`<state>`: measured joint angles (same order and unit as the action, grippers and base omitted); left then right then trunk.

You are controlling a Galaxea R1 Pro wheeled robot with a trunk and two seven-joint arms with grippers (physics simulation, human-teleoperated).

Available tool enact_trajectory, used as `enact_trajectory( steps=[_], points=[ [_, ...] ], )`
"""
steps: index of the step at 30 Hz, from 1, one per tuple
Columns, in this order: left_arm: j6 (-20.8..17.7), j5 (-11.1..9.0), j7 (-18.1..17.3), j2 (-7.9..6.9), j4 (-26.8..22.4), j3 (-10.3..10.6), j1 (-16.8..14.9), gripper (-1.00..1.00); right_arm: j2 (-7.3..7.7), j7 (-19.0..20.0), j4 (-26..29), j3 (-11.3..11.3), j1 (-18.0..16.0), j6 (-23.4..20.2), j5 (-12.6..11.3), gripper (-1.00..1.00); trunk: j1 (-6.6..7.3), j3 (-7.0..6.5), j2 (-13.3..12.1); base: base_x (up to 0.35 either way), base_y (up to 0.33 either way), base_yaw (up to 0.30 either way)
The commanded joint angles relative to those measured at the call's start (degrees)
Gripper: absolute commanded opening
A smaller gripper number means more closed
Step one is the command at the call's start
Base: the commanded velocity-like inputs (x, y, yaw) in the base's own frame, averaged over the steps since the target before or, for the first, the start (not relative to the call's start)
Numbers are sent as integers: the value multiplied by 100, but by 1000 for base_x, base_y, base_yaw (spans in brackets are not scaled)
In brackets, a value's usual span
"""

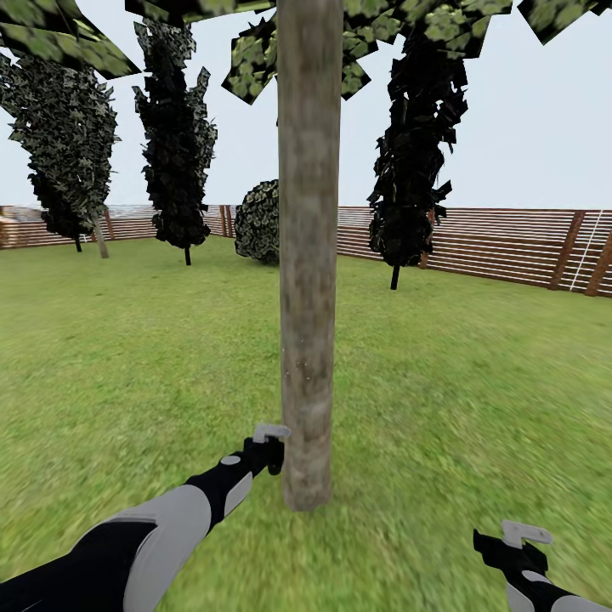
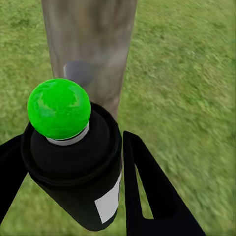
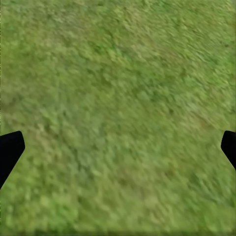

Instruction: In the garden, pick up the pesticide atomizer on the floor and spray pesticide onto both trees until each tree trunk is fully covered.

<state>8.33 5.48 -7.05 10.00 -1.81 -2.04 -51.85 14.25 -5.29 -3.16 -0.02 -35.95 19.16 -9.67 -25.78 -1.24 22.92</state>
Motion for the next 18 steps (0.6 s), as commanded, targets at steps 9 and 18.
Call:
enact_trajectory(
  steps=[9,18],
  points=[
    [-72,-37,-5,0,-692,64,0,-100,-2,1,0,2,0,-3,0,100,0,0,0,0,0,0],
    [-3111,-59,-11,0,-3234,71,0,-100,-15,2,-9,6,3,-8,0,100,0,0,0,0,0,0]
  ],
)
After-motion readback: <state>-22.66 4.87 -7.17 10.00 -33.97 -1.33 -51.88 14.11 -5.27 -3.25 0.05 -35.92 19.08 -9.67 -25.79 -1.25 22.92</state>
